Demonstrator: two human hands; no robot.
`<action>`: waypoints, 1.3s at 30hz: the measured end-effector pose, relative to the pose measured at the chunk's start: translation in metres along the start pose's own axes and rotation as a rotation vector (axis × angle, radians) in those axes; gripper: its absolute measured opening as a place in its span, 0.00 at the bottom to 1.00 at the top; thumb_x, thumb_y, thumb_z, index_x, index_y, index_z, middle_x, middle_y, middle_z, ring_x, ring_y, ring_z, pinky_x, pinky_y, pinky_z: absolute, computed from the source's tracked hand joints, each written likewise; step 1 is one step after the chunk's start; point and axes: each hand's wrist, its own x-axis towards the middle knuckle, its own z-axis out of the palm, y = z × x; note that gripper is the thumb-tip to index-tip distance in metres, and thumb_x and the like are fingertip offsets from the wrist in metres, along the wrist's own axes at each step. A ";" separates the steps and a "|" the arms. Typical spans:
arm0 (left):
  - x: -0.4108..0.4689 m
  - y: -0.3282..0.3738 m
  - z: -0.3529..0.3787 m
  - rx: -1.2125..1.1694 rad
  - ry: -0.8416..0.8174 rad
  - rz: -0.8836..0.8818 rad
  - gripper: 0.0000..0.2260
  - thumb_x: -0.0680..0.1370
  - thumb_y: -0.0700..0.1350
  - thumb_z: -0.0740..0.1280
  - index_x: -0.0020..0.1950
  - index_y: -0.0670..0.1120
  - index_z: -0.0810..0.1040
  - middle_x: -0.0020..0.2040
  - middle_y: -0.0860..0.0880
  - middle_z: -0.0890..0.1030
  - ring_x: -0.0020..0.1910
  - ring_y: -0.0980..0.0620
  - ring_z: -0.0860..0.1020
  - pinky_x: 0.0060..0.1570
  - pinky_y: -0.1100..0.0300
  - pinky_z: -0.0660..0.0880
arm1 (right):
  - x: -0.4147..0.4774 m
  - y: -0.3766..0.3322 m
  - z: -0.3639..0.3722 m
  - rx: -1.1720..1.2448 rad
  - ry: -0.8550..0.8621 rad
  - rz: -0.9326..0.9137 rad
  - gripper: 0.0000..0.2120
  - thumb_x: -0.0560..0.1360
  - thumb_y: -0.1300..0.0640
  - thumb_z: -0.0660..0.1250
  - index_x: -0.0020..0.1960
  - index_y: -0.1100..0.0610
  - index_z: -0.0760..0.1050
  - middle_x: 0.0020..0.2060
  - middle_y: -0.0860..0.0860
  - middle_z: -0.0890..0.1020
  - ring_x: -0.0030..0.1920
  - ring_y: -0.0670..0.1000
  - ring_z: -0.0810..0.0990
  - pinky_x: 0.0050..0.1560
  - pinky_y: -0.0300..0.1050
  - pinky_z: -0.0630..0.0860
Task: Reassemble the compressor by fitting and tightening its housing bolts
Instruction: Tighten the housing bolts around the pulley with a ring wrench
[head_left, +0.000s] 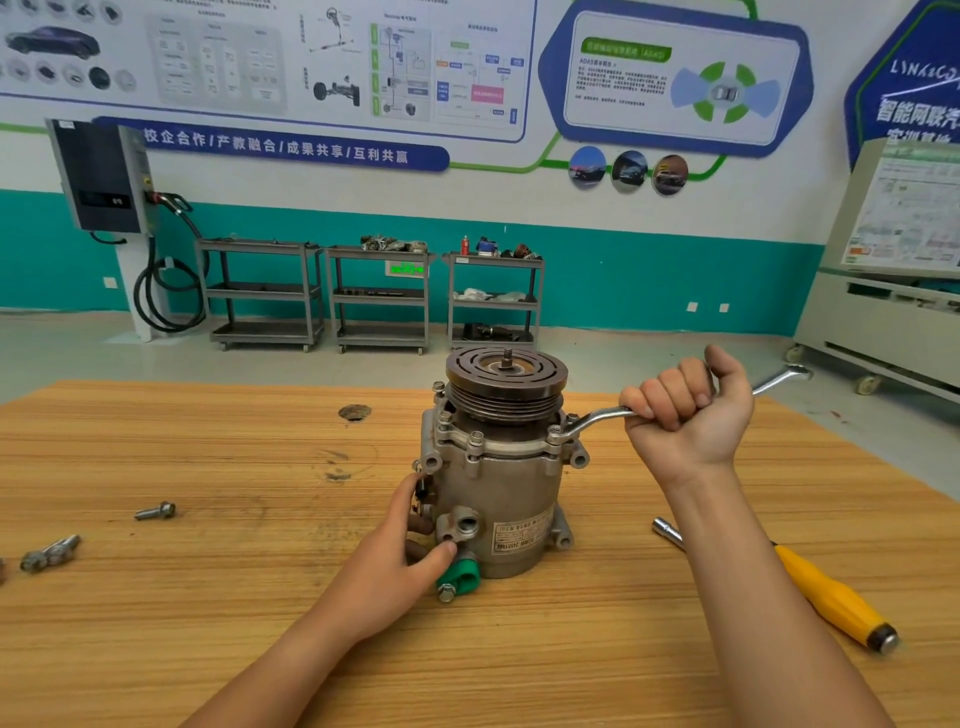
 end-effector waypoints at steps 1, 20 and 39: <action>0.000 -0.001 0.000 0.000 0.004 0.004 0.37 0.76 0.53 0.67 0.75 0.60 0.44 0.50 0.65 0.71 0.45 0.67 0.76 0.37 0.75 0.71 | -0.001 0.000 0.000 -0.005 0.011 0.001 0.21 0.68 0.51 0.57 0.17 0.52 0.60 0.20 0.46 0.51 0.21 0.47 0.49 0.22 0.36 0.58; -0.003 -0.003 0.001 -0.010 0.024 0.148 0.15 0.72 0.45 0.65 0.59 0.49 0.72 0.47 0.57 0.78 0.46 0.66 0.76 0.43 0.70 0.73 | -0.070 0.138 0.063 -1.724 -0.189 -0.971 0.19 0.73 0.54 0.66 0.25 0.57 0.73 0.22 0.49 0.73 0.27 0.51 0.71 0.39 0.44 0.62; -0.002 0.001 0.001 -0.031 0.019 0.014 0.37 0.76 0.52 0.67 0.75 0.59 0.46 0.49 0.65 0.72 0.45 0.65 0.77 0.41 0.72 0.71 | -0.021 -0.013 0.040 -0.002 0.156 -0.230 0.28 0.80 0.53 0.49 0.21 0.52 0.59 0.16 0.45 0.56 0.18 0.45 0.52 0.20 0.35 0.52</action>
